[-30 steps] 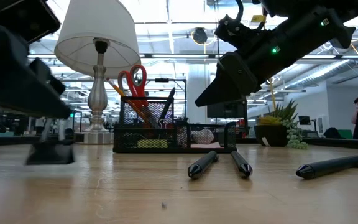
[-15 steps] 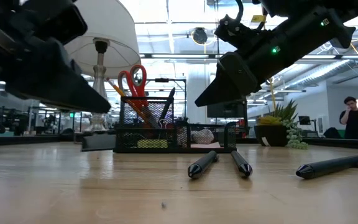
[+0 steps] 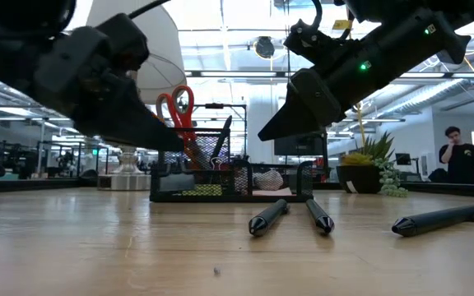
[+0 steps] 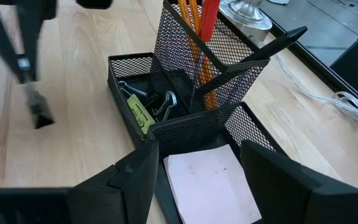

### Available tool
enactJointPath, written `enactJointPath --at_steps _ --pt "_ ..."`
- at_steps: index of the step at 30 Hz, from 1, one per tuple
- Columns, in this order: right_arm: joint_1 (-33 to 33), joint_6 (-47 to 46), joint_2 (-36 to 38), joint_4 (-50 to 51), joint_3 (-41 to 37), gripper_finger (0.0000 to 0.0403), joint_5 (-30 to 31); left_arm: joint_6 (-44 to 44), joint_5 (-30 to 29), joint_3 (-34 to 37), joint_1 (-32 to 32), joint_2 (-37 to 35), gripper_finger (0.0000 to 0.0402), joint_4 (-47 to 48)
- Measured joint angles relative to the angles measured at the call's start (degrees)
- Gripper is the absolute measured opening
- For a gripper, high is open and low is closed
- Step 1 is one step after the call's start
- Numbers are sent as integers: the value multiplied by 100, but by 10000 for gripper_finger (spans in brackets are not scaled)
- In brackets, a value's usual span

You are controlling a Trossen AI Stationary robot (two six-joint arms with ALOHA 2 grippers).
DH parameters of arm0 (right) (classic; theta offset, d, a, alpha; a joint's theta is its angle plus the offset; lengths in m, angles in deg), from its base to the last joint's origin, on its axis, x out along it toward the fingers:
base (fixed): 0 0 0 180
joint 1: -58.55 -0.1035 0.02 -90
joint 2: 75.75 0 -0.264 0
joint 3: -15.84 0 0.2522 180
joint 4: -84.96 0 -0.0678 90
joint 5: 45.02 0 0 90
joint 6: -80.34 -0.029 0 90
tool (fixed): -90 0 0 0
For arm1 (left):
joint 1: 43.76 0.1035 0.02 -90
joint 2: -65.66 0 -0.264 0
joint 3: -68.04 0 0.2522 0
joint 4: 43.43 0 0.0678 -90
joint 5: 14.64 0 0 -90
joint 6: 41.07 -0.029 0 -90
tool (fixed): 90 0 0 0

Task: Pick and place office supplies into organizer
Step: Put the black binder clip into the black desk organizer

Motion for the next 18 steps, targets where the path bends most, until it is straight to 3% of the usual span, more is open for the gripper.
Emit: enactJointPath --at_steps 7,12,18 --pt "-1 0 0 0 0 221 -1 -237 -30 0 336 -56 27 -381" --pt "-1 1 0 1 0 221 0 -550 -77 4 491 -384 8 -323" --pt "-2 0 0 0 0 221 -2 -971 -130 2 709 -876 30 -82"
